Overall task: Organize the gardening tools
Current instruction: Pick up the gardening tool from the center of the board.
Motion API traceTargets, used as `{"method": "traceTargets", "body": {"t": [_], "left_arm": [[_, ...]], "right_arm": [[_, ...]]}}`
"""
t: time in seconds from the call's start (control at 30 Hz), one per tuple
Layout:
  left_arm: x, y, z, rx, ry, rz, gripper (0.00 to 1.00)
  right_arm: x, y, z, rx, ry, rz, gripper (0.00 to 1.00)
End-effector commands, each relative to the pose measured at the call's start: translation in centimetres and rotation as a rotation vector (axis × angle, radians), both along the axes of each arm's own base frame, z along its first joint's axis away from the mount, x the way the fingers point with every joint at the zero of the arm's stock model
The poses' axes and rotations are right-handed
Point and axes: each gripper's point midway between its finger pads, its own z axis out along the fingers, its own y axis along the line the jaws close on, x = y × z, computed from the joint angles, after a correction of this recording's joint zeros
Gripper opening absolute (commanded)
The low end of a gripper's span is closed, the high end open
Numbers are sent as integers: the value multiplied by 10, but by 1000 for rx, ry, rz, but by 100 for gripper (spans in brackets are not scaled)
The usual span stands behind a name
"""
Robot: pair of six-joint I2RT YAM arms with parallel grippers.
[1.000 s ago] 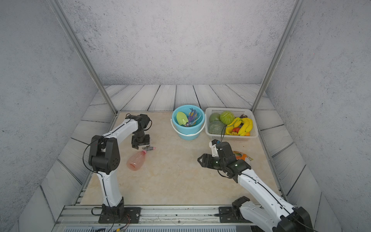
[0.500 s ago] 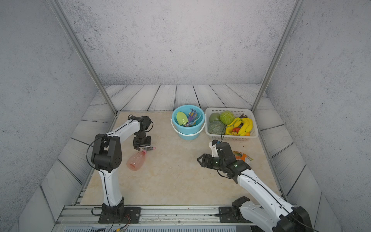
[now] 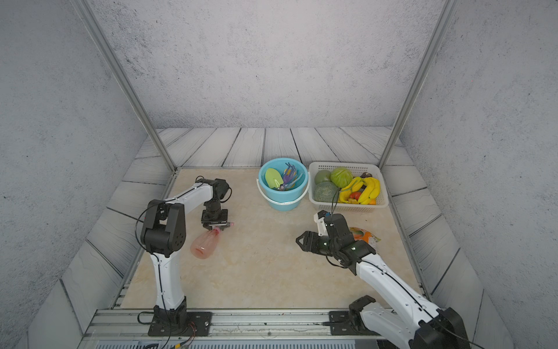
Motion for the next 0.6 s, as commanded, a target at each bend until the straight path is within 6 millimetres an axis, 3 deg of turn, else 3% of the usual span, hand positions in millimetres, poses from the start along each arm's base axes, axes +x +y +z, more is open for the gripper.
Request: {"method": "traceTargets", "body": {"t": [0.0,0.33,0.47,0.57], "left_arm": [[-12,1,-15,36,55,-26,51],[-12,-8,-13,41,49,-49,24],[-7,-11,5,30,1,-54,11],[-2,-18,30,7,-77,-63,4]], "right_arm": [[1,3,-2,2,3,8,66],[3,2,0,-6,-5,3,66],[3,2,4,-3,-12,8,66],[4,2,10,-11,-27,18,65]]}}
